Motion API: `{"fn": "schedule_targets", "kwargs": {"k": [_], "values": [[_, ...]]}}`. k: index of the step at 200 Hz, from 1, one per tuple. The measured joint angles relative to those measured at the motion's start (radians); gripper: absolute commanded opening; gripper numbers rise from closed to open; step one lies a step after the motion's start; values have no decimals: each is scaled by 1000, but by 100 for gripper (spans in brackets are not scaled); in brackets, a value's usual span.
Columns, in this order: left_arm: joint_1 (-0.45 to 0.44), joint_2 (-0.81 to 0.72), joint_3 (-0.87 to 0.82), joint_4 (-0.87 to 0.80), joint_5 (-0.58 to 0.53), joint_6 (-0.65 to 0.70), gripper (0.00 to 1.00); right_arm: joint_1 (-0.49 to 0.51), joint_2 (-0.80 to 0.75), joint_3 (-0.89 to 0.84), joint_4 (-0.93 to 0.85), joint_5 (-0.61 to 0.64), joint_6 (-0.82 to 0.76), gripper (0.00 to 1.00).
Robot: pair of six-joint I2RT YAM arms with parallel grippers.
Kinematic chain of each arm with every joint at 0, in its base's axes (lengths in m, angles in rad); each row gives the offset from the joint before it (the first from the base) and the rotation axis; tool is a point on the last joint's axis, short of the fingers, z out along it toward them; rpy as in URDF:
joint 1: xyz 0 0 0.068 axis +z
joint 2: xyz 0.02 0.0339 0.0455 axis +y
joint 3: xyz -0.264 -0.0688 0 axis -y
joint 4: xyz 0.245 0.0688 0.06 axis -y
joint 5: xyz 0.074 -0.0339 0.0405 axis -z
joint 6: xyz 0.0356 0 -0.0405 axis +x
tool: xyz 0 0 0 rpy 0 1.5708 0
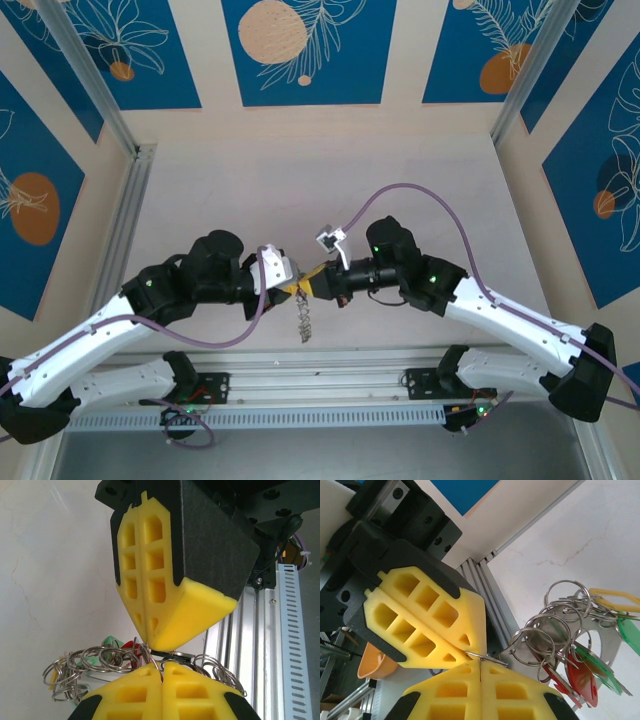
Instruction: Put the keys on the keyring
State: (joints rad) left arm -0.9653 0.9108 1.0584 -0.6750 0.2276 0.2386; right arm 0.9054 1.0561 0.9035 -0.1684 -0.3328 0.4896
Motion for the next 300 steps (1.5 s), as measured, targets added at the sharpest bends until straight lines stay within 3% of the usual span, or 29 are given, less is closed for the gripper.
{"fn": "schedule_targets", "kwargs": {"k": [142, 214, 300], "values": [[1, -13, -3, 0, -6, 7, 0, -39, 11, 5, 2, -46, 96, 0], [-2, -66, -3, 2, 87, 8, 0, -85, 16, 6, -4, -32, 117, 0], [-2, -51, -3, 3, 7, 8, 0, -43, -51, 62, -146, -8, 27, 0]]}}
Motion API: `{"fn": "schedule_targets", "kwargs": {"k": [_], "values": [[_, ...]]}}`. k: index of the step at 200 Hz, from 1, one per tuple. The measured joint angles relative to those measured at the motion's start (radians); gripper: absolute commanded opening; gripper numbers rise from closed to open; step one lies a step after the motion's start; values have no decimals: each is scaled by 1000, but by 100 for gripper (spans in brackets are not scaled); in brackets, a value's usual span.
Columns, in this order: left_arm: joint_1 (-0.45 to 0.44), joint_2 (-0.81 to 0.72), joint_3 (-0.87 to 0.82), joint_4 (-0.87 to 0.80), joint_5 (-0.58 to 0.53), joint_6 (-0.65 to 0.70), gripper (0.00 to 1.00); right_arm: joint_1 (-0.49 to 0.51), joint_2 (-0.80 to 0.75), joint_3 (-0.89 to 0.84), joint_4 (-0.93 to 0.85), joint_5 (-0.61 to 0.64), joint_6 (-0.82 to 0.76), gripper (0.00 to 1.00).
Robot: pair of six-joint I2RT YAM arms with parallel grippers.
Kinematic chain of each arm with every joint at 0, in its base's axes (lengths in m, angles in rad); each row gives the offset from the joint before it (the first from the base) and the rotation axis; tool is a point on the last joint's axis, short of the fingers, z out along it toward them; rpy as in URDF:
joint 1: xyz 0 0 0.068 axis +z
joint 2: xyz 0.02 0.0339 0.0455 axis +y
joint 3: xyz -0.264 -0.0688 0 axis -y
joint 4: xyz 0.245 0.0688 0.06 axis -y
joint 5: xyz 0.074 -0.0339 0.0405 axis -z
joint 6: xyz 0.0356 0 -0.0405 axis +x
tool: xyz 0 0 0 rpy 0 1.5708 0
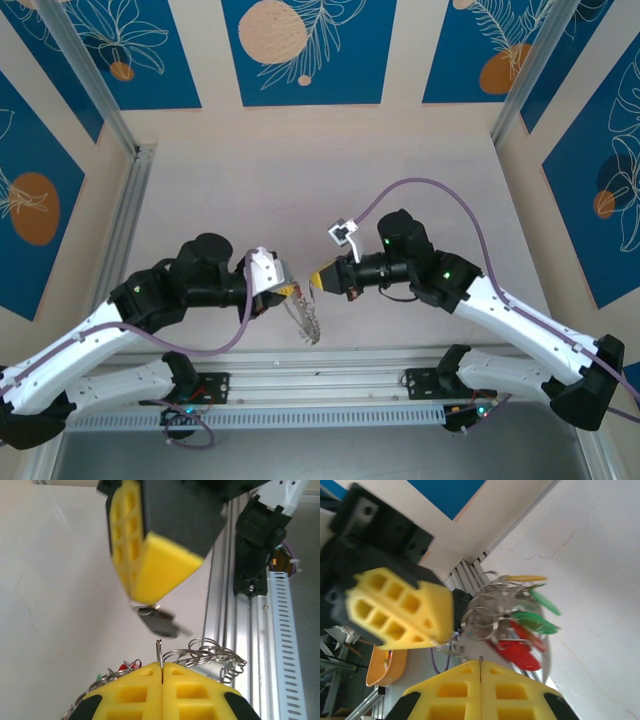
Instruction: Put the keys on the keyring
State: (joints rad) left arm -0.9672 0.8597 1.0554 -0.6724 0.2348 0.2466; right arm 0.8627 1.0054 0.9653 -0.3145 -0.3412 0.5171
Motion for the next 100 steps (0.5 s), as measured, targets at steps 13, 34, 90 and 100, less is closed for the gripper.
{"fn": "schedule_targets", "kwargs": {"k": [13, 34, 90, 100], "values": [[0, 6, 0, 0, -21, 0, 0, 23, -5, 10, -5, 4, -15, 0], [0, 13, 0, 2, -42, 0, 0, 61, 9, 11, -6, 5, -32, 0], [0, 14, 0, 3, -50, 9, 0, 80, 85, 11, 15, 5, -42, 0], [0, 14, 0, 3, -50, 13, 0, 80, 85, 11, 21, 5, -42, 0]]}}
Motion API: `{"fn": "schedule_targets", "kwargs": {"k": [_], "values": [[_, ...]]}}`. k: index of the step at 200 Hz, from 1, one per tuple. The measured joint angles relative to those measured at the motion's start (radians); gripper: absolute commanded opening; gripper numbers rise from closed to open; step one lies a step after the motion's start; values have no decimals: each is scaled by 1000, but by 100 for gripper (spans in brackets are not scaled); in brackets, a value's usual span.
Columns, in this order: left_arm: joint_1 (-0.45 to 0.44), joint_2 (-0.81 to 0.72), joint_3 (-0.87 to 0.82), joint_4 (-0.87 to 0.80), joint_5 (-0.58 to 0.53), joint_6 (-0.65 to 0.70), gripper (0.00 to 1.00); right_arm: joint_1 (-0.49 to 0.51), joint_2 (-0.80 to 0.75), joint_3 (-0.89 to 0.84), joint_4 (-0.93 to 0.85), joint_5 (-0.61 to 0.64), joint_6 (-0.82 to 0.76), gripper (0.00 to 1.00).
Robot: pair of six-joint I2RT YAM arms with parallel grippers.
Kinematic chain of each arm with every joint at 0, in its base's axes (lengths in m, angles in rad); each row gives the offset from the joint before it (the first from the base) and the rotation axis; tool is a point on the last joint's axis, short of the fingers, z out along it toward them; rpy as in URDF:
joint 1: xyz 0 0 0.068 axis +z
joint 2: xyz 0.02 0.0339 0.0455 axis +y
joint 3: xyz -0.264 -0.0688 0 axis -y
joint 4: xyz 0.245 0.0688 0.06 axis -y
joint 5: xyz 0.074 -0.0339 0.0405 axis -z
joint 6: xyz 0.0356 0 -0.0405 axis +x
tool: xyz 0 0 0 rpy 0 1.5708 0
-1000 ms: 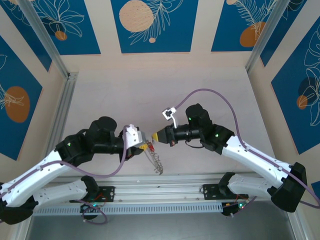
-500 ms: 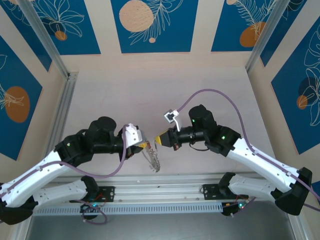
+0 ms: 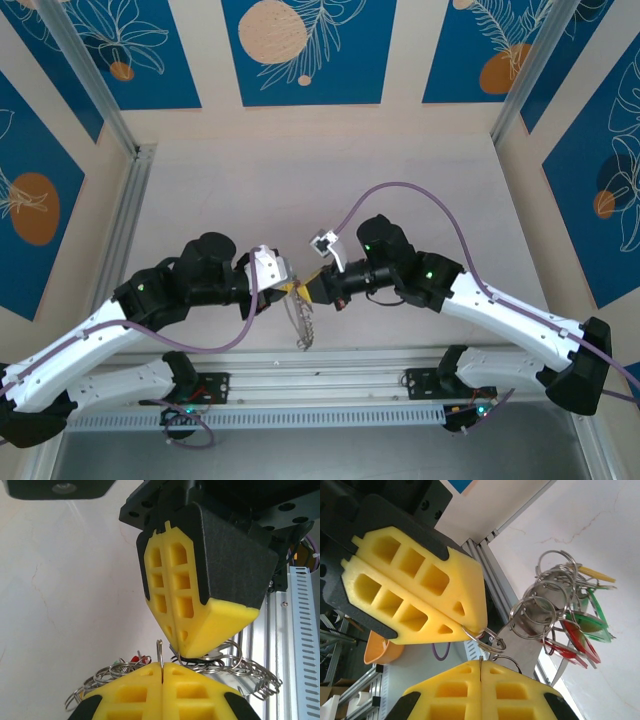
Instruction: Put the keys on the keyring
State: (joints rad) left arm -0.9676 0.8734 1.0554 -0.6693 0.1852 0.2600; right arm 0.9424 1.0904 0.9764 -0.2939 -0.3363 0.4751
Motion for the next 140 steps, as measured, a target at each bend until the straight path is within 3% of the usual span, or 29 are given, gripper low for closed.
{"fn": "schedule_targets", "kwargs": {"k": [140], "values": [[0, 0, 0, 0, 9, 5, 0, -10, -40, -8, 91, 19, 15, 0]]}}
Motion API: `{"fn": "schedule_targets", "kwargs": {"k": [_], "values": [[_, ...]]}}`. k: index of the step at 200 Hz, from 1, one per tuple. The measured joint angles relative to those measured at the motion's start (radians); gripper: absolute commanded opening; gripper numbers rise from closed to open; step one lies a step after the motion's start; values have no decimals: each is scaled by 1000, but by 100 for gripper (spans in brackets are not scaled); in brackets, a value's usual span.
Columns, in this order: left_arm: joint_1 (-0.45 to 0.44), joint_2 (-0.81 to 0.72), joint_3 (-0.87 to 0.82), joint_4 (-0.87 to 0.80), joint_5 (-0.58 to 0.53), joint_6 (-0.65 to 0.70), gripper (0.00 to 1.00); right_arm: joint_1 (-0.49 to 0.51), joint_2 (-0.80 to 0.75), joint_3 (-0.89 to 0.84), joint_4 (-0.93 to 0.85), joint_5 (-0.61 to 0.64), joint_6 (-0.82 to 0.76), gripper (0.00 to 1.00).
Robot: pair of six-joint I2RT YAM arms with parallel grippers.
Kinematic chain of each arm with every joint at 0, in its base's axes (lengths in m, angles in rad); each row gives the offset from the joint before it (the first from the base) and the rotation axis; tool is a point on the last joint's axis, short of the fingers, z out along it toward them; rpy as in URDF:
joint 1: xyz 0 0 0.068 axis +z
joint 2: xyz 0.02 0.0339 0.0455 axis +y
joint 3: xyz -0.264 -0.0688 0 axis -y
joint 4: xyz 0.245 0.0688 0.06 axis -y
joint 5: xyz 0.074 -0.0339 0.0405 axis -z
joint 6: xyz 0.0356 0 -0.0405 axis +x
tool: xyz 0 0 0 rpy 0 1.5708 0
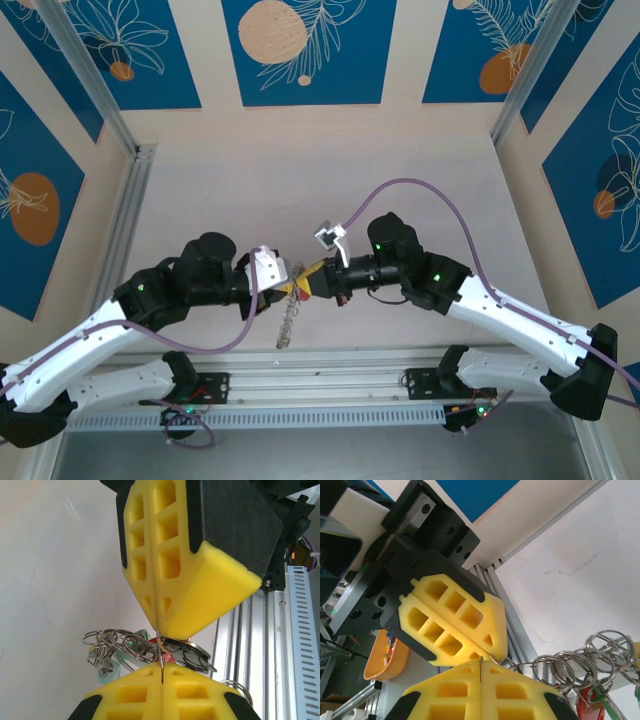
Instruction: Put the keys on the keyring
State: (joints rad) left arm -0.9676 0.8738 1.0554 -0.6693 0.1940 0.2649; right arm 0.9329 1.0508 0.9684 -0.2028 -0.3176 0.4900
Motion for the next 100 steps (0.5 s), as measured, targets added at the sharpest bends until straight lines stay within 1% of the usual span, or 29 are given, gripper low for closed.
{"fn": "schedule_targets", "kwargs": {"k": [100], "values": [[-2, 0, 0, -5, -12, 0, 0, -17, 38, 0, -34, -1, 15, 0]]}}
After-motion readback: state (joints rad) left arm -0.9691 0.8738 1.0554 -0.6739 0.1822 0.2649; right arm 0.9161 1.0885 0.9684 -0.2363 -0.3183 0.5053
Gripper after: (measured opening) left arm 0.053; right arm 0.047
